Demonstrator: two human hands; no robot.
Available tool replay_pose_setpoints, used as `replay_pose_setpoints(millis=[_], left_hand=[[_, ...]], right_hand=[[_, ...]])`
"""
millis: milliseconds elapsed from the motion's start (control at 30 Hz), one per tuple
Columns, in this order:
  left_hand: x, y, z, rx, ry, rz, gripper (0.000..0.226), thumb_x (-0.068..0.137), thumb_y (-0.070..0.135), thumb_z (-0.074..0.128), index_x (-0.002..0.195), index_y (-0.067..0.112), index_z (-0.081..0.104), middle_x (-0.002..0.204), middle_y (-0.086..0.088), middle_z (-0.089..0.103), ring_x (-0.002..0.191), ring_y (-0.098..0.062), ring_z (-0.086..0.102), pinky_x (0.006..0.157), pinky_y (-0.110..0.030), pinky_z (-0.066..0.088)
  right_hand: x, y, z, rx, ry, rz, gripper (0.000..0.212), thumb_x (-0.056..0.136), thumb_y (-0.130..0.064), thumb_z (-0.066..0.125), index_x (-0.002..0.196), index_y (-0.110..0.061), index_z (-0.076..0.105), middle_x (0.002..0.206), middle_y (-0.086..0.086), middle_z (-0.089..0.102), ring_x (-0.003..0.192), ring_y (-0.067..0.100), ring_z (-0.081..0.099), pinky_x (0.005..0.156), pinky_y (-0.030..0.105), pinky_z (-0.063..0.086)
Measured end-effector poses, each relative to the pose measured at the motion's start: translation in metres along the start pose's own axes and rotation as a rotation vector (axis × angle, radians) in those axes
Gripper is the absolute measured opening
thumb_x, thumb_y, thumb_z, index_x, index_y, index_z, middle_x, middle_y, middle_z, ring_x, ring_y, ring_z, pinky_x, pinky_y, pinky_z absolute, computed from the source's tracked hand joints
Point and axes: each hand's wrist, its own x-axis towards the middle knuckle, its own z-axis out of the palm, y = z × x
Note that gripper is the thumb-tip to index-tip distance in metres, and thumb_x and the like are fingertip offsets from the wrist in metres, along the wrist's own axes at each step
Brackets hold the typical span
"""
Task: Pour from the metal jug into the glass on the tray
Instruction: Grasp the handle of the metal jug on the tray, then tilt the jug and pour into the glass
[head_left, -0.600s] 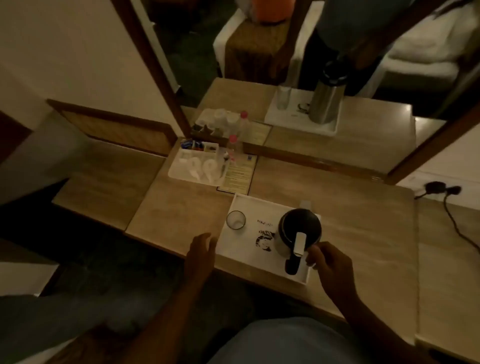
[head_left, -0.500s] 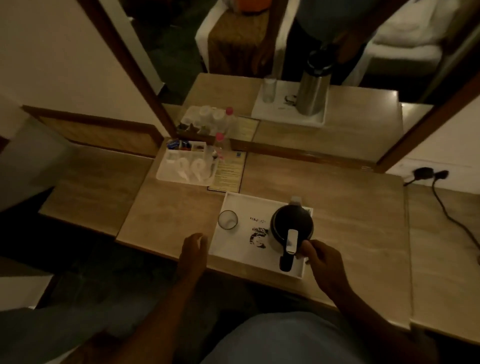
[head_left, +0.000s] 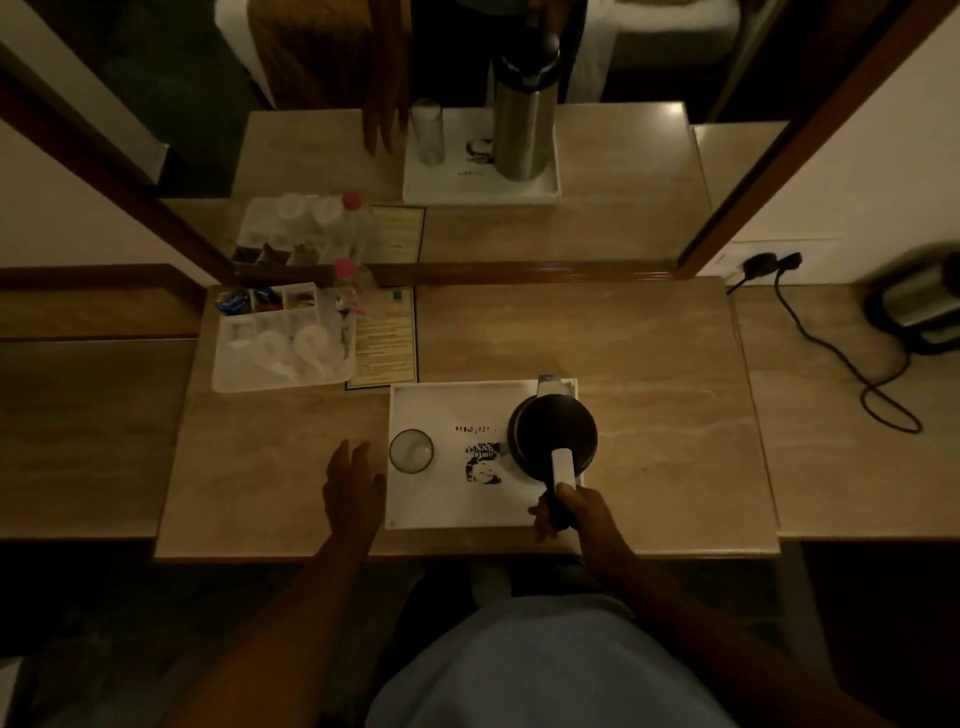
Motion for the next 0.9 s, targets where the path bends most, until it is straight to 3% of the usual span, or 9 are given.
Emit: replay_pose_setpoints(millis=[100,233,333,467,567,767,900], left_hand=[[0.011,-0.005,-0.001,0.043,-0.038,0.047,0.064,0.106,0.021,0.058,0.164,0.016,0.031,0.176,-0.014,0.011,0.164,-0.035,0.011,0.13,-0.05,0.028],[0.016,-0.01,0.001,0.035,-0.074,0.087,0.058,0.109,0.021,0.052,0.164,0.018,0.033,0.177,-0.014,0.01,0.165,-0.036,0.01,0.128,-0.051,0.03],[0.017,-0.02,0.002,0.008,-0.082,0.067,0.053,0.112,0.027,0.043,0.164,0.021,0.034,0.177,-0.012,0.011,0.165,-0.033,0.011,0.128,-0.05,0.029],[0.021,-0.038,0.002,0.013,-0.063,0.092,0.054,0.113,0.029,0.041,0.166,0.024,0.031,0.177,-0.01,0.012,0.165,-0.03,0.015,0.128,-0.046,0.032],[0.027,-0.044,0.001,0.054,-0.077,0.109,0.055,0.113,0.031,0.041,0.167,0.027,0.028,0.177,-0.007,0.012,0.165,-0.03,0.013,0.127,-0.046,0.033],[0.025,-0.052,0.004,0.144,-0.077,0.146,0.063,0.112,0.036,0.043,0.169,0.03,0.017,0.178,-0.004,0.008,0.166,-0.029,0.011,0.126,-0.045,0.033],[0.027,-0.054,0.005,0.143,-0.083,0.119,0.066,0.11,0.036,0.048,0.168,0.034,0.018,0.178,-0.001,0.008,0.165,-0.027,0.012,0.126,-0.048,0.032]], right_hand=[[0.004,0.009,0.013,0.128,0.059,-0.028,0.04,0.086,-0.058,0.069,0.065,-0.025,0.062,0.054,-0.005,0.051,0.043,0.013,0.045,0.048,0.028,0.045],[0.008,0.021,0.014,0.167,0.199,-0.069,0.037,0.091,-0.044,0.061,0.058,-0.027,0.059,0.049,-0.01,0.047,0.038,0.006,0.038,0.043,0.015,0.032],[0.011,0.022,0.011,0.149,0.283,-0.132,0.041,0.092,-0.036,0.05,0.051,-0.031,0.056,0.045,-0.014,0.043,0.036,0.004,0.033,0.042,0.024,0.021],[0.012,0.013,0.006,0.018,0.296,-0.128,0.047,0.091,-0.035,0.048,0.045,-0.029,0.051,0.042,-0.013,0.039,0.036,0.005,0.028,0.042,0.033,0.017],[0.006,0.0,0.002,-0.135,0.281,-0.077,0.054,0.09,-0.038,0.049,0.039,-0.02,0.052,0.037,-0.007,0.039,0.033,0.008,0.03,0.044,0.026,0.021],[-0.009,-0.042,0.009,-0.315,0.145,-0.034,0.057,0.088,-0.045,0.047,0.036,-0.023,0.051,0.035,-0.008,0.04,0.033,0.006,0.032,0.043,0.019,0.026],[-0.009,-0.066,0.016,-0.388,0.029,-0.007,0.059,0.094,-0.029,0.046,0.036,-0.024,0.051,0.037,-0.01,0.04,0.034,0.008,0.032,0.045,0.023,0.025]])
